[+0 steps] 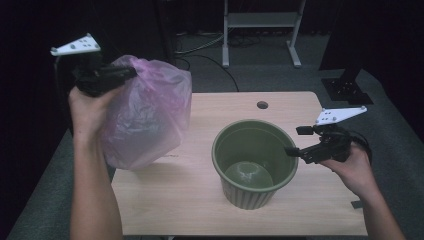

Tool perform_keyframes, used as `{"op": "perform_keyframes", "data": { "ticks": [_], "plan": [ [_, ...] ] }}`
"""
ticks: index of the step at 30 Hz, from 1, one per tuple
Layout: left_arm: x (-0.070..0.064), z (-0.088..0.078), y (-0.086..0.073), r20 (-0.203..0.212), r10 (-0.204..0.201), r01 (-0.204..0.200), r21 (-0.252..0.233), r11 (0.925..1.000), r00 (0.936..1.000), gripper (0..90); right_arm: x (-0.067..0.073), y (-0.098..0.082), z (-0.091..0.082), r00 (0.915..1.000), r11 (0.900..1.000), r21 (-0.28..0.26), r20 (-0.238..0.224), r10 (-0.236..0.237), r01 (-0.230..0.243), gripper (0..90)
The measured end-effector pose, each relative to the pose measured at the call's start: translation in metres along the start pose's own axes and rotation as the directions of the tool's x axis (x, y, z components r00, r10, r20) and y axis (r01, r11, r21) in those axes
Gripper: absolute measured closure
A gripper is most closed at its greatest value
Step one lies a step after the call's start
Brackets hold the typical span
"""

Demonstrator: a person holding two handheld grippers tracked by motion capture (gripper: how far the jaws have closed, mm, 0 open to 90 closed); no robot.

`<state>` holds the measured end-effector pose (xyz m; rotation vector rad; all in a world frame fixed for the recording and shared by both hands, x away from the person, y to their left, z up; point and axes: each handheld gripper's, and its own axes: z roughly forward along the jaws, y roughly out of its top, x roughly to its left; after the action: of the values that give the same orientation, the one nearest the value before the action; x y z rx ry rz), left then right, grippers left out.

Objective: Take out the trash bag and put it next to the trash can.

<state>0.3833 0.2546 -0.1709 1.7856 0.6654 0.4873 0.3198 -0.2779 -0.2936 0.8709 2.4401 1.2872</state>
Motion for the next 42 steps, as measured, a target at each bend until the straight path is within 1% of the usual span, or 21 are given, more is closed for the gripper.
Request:
{"op": "perform_keyframes", "data": {
  "ticks": [5,7,9,10,13,16,18,19,21,23,24,25,27,28,30,32,34,37,38,40,42],
  "plan": [
    [0.012,0.030,-0.033,0.011,-0.055,0.054,0.045,0.9975,0.9985,89.3,-0.001,-0.001,-0.001,1.0000,1.000,-0.011,-0.003,0.007,-0.007,14.3],
    [0.016,0.041,-0.043,0.018,-0.067,0.065,0.064,0.9958,0.9976,89.3,-0.002,-0.002,-0.003,1.0000,1.000,-0.015,0.000,0.006,-0.006,14.3],
    [0.019,0.051,-0.052,0.025,-0.081,0.079,0.069,0.9945,0.9964,89.3,-0.002,-0.002,-0.005,1.0000,1.000,-0.021,0.001,0.006,-0.006,14.3],
    [0.019,0.056,-0.056,0.033,-0.092,0.089,0.073,0.9934,0.9952,89.2,-0.002,-0.002,-0.006,1.0000,1.000,-0.023,0.002,0.006,-0.006,14.3],
    [0.020,0.069,-0.062,0.043,-0.095,0.091,0.086,0.9921,0.9946,89.2,-0.003,-0.002,-0.009,1.0000,1.000,-0.029,0.006,0.007,-0.006,14.3],
    [0.018,0.081,-0.064,0.043,-0.087,0.082,0.099,0.9917,0.9953,89.0,-0.003,-0.002,-0.010,0.9999,0.999,-0.031,0.009,0.009,-0.009,14.3],
    [0.016,0.085,-0.066,0.031,-0.080,0.077,0.100,0.9921,0.9963,86.9,-0.003,-0.002,-0.011,0.9999,0.999,-0.035,0.010,0.008,-0.007,14.3],
    [0.016,0.086,-0.066,0.025,-0.082,0.079,0.100,0.9919,0.9963,83.0,-0.002,-0.001,-0.012,0.9999,0.999,-0.035,0.010,0.007,-0.006,14.3],
    [0.017,0.087,-0.067,0.013,-0.085,0.084,0.103,0.9912,0.9963,79.8,-0.002,-0.001,-0.012,0.9999,0.999,-0.036,0.012,0.005,-0.004,14.3],
    [0.018,0.086,-0.068,0.013,-0.096,0.094,0.112,0.9893,0.9953,76.5,-0.002,-0.001,-0.012,0.9999,0.999,-0.036,0.011,0.005,-0.005,14.4],
    [0.018,0.086,-0.069,0.006,-0.100,0.098,0.120,0.9879,0.9950,71.5,-0.002,-0.001,-0.012,0.9999,0.999,-0.035,0.012,0.006,-0.006,14.3],
    [0.018,0.087,-0.069,0.004,-0.106,0.104,0.133,0.9856,0.9944,63.0,-0.002,-0.001,-0.012,0.9999,0.999,-0.035,0.011,0.005,-0.005,14.3],
    [0.018,0.085,-0.070,-0.034,-0.093,0.097,0.153,0.9835,0.9951,52.5,-0.001,0.000,-0.011,0.9999,0.999,-0.033,0.011,0.004,-0.004,14.3],
    [0.018,0.084,-0.070,-0.044,-0.094,0.100,0.159,0.9821,0.9946,47.2,-0.001,0.000,-0.011,0.9999,0.999,-0.033,0.011,0.005,-0.004,14.3],
    [0.017,0.079,-0.069,-0.066,-0.097,0.105,0.146,0.9837,0.9931,40.0,-0.001,0.000,-0.011,0.9999,0.999,-0.034,0.012,0.004,-0.004,14.3],
    [0.014,0.072,-0.068,-0.074,-0.095,0.103,0.115,0.9880,0.9927,33.5,-0.001,0.000,-0.012,0.9999,0.999,-0.036,0.012,0.006,-0.006,14.3],
    [0.010,0.067,-0.066,-0.085,-0.086,0.094,0.099,0.9907,0.9927,24.8,-0.001,-0.001,-0.013,0.9999,0.999,-0.036,0.014,0.005,-0.005,14.3],
    [0.001,0.059,-0.065,-0.069,-0.075,0.080,0.070,0.9943,0.9948,16.9,-0.001,-0.002,-0.016,0.9998,0.999,-0.044,0.018,0.008,-0.007,14.3],
    [-0.003,0.056,-0.066,-0.066,-0.069,0.074,0.065,0.9952,0.9954,15.8,-0.001,-0.002,-0.017,0.9998,0.999,-0.045,0.020,0.008,-0.007,14.3],
    [-0.011,0.050,-0.068,-0.069,-0.062,0.067,0.062,0.9959,0.9957,9.0,-0.002,-0.005,-0.020,0.9995,0.999,-0.048,0.027,0.017,-0.016,14.3],
    [-0.018,0.044,-0.072,-0.052,-0.062,0.064,0.051,0.9966,0.9968,8.8,-0.003,-0.007,-0.024,0.9992,0.998,-0.055,0.035,0.018,-0.016,14.3]
  ]
}}
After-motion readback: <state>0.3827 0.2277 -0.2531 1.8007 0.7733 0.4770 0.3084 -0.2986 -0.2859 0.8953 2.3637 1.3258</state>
